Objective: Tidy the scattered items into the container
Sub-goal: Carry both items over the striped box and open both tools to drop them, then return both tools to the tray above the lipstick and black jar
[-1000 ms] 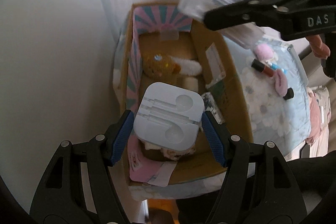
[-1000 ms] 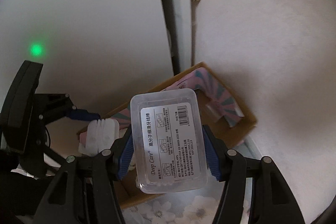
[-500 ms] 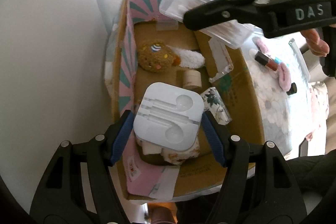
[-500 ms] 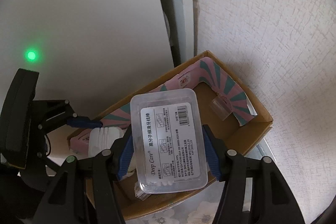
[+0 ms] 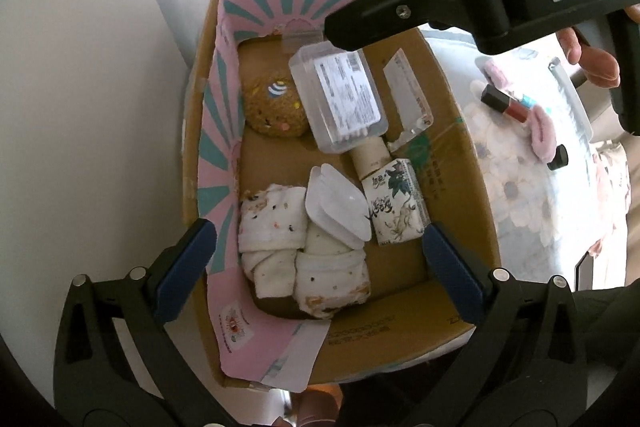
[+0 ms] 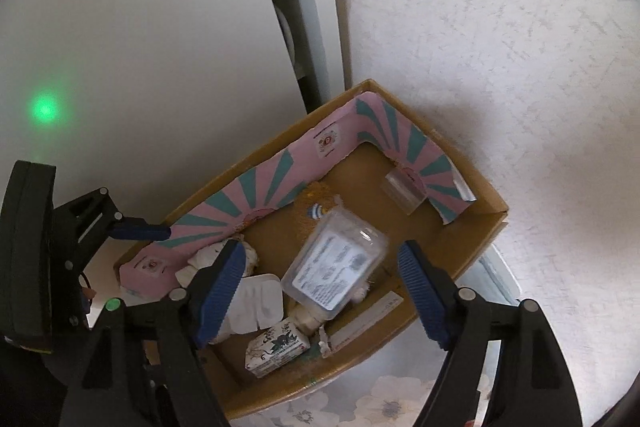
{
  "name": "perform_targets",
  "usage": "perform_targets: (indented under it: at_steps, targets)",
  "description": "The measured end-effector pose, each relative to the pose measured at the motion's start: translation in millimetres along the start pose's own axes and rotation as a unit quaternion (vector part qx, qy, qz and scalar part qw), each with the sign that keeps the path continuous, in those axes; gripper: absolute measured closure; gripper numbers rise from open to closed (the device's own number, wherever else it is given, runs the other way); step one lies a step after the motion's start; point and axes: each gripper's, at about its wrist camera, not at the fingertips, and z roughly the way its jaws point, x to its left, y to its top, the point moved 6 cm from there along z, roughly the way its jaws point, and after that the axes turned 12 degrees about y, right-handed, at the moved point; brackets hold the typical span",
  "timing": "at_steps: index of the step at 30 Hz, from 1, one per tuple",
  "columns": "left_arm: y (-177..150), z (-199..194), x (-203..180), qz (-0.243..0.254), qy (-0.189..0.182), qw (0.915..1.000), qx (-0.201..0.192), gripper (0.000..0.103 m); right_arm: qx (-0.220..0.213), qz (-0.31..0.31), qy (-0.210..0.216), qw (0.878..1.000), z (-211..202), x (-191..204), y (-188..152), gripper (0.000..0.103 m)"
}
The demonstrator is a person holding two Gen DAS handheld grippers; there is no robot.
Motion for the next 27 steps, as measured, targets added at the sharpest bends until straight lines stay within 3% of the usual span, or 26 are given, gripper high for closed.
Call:
perform_targets:
  at_steps: [16,27]
  targets:
    - [2.9,-22.3,-7.4,0.008,0.013,0.9997,-0.021,0.0,-0.027,-0.001,-0.017,0.999,-47.5,7.0,-11.0,0.028]
    - [15.5,-58.6,-23.4,0.01,0.021,0.9974,-0.068,0.0,-0.052,0.025,-0.038,0.998,-104.7,-4.5,-46.1,0.028]
